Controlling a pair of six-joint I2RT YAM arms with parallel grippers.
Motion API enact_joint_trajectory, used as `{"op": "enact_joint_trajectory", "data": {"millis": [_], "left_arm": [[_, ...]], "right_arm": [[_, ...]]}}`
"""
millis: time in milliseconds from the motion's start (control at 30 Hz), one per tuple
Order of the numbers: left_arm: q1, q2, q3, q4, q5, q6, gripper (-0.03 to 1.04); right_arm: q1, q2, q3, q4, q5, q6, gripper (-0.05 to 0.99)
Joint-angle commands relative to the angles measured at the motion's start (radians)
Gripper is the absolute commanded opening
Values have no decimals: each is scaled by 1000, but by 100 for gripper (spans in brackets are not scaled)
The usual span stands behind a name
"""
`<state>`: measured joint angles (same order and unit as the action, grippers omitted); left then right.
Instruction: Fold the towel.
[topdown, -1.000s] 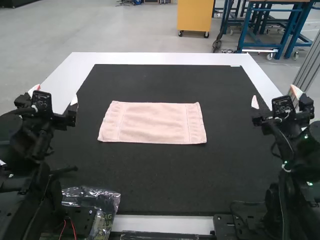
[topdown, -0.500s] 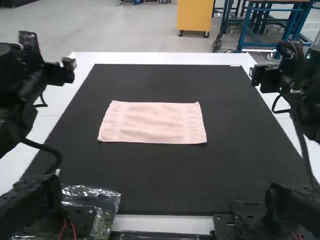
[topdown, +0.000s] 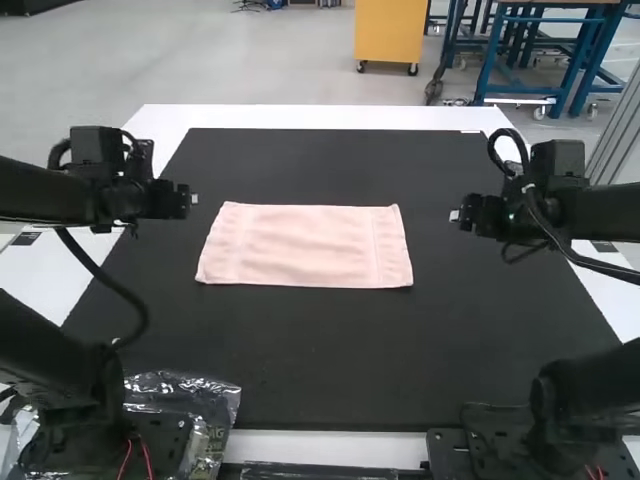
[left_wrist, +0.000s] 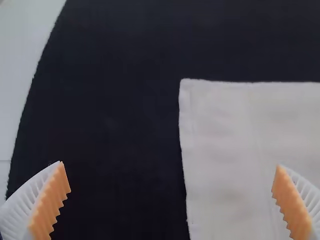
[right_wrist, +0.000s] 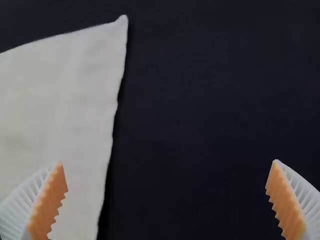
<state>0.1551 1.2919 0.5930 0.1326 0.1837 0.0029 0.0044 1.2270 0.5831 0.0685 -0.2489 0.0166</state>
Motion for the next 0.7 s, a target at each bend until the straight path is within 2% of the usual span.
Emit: {"op": "enact_joint_trajectory", "data": {"millis": [0,67,200,400,567,667], "left_arm": [[1,40,19,1,48,12,96],[14,55,21,9,68,14,96],[35,99,21,52,109,19,96],[37,222,39,134,142,43,96],[34,351,91,167,165,57,96],[34,422,136,171,165,82,96]], "right_arm": [[-1,-69,11,54,16,9,91],[9,-78,-3,93,53,11,91],[48,-50,-14,122,33,8,92],[128,75,-12,206,39,8,92],[166,201,14,300,49,8,92],[170,282,43,344,46,6,91]]}}
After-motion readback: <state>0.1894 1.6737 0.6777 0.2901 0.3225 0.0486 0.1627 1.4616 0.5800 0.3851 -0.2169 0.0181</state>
